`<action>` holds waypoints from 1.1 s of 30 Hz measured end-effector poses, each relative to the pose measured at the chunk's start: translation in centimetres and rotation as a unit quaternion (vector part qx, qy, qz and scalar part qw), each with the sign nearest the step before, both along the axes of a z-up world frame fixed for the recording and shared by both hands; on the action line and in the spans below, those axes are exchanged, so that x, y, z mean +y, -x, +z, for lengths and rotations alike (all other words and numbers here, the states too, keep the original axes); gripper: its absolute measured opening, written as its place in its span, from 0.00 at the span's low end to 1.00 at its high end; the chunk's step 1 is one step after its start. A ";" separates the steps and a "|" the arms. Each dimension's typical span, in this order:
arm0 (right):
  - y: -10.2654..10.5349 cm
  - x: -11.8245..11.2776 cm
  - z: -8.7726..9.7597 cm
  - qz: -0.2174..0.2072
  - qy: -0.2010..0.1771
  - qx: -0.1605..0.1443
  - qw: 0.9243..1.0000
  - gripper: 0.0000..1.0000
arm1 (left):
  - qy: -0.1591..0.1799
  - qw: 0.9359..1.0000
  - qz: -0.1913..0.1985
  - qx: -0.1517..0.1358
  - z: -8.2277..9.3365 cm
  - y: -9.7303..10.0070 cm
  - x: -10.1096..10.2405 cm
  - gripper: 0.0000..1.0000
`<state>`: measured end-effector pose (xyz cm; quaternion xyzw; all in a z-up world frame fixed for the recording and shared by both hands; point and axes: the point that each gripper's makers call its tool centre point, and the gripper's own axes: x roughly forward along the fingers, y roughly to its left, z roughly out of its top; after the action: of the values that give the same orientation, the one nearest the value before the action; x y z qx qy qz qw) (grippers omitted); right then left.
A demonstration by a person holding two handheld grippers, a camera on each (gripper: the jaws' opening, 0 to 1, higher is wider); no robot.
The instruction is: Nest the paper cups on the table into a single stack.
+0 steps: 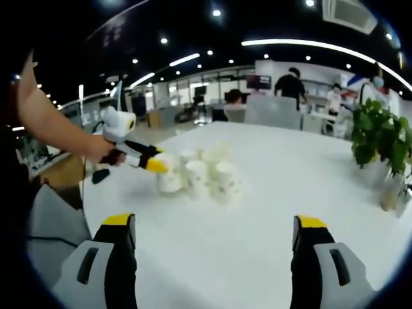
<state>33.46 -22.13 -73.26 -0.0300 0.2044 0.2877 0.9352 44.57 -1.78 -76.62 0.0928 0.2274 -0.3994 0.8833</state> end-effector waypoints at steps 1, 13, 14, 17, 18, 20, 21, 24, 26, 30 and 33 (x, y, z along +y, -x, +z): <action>0.0 0.0 0.1 0.000 0.000 0.000 1.000 1.00 | 0.001 1.000 -0.002 0.000 0.2 0.1 0.0 0.36; 0.4 0.2 0.2 0.006 -0.001 -0.002 1.000 1.00 | -0.022 1.000 -0.004 -0.016 3.0 -0.1 0.2 0.36; 0.4 0.2 0.2 0.007 -0.001 -0.002 1.000 1.00 | -0.023 1.000 -0.005 -0.019 3.3 -0.1 0.3 0.36; 0.4 0.2 0.2 0.008 -0.002 -0.003 1.000 1.00 | -0.023 0.999 -0.005 -0.021 3.9 -0.1 0.4 0.36; 0.5 0.2 0.3 0.008 -0.002 -0.003 1.000 1.00 | -0.024 0.999 -0.004 -0.022 4.0 0.0 0.4 0.36; 0.6 0.2 0.4 0.010 -0.001 -0.003 1.000 1.00 | -0.026 0.999 -0.005 -0.021 4.2 0.1 0.4 0.36; 0.6 0.2 0.4 0.011 0.000 -0.004 1.000 1.00 | -0.027 0.999 -0.007 -0.021 4.3 0.1 0.5 0.36; 0.7 0.2 0.6 0.014 0.001 -0.006 1.000 1.00 | -0.028 0.999 -0.008 -0.019 4.7 0.1 0.6 0.36; 0.8 0.1 0.6 0.015 0.003 -0.006 1.000 1.00 | -0.027 0.999 -0.009 -0.019 5.1 0.1 0.6 0.36; 1.0 0.1 0.8 0.021 0.007 -0.015 1.000 0.99 | -0.024 0.999 -0.013 -0.022 6.2 0.1 0.4 0.36; 1.0 0.0 1.0 0.021 0.006 -0.014 1.000 1.00 | -0.028 0.999 -0.017 -0.023 6.5 0.1 0.3 0.36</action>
<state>32.44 -22.15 -72.31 -0.0434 0.1920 0.3054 0.9317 44.44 -1.45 -70.14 0.1305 0.2162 -0.4060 0.8783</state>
